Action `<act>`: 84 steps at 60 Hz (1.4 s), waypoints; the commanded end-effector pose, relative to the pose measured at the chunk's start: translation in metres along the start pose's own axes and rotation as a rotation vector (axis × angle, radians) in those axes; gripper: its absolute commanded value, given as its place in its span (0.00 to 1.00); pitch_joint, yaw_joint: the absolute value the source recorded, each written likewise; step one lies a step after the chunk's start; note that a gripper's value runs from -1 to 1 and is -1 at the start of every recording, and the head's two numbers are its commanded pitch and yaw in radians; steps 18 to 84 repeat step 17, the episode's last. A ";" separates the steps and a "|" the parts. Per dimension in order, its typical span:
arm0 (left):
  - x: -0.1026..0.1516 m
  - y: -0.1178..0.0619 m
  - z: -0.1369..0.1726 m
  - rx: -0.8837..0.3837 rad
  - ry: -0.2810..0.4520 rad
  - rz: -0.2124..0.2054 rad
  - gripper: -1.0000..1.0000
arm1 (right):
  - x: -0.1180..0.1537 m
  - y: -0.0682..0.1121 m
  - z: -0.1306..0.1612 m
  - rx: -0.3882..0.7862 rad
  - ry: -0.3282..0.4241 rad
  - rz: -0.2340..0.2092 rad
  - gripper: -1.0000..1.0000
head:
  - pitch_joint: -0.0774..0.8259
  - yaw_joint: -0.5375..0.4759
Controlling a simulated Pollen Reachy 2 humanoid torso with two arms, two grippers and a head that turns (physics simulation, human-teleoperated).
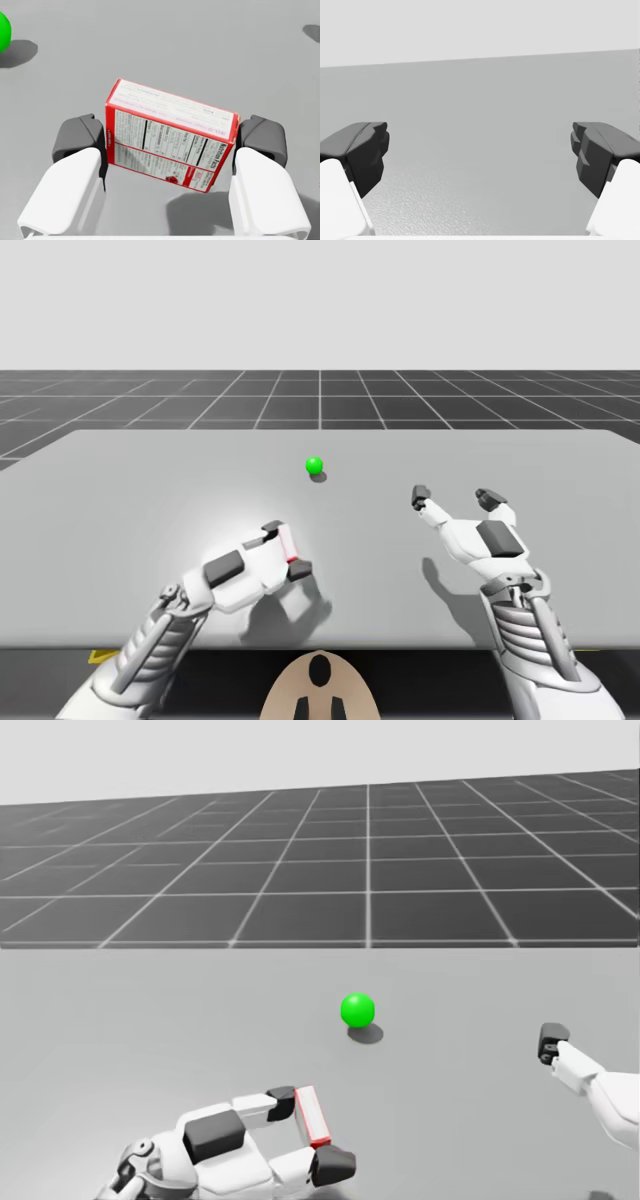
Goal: Watch the red light. When it turns green, pick up the object.
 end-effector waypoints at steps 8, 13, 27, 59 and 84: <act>0.078 0.006 0.032 0.055 -0.172 -0.102 1.00 | 0.001 0.000 -0.001 -0.035 -0.020 -0.006 0.00 | 0.41 0.63; 0.096 0.008 0.040 0.074 -0.221 -0.126 1.00 | -0.001 0.002 -0.003 -0.056 -0.033 -0.075 0.00 | 0.40 0.63; 0.112 0.008 0.048 0.084 -0.264 -0.137 1.00 | -0.003 0.001 -0.005 -0.059 -0.065 -0.072 0.00 | 0.40 0.63; 0.112 0.008 0.048 0.084 -0.264 -0.137 1.00 | -0.003 0.001 -0.005 -0.059 -0.065 -0.072 0.00 | 0.40 0.63; 0.112 0.008 0.048 0.084 -0.264 -0.137 1.00 | -0.003 0.001 -0.005 -0.059 -0.065 -0.072 0.00 | 0.40 0.63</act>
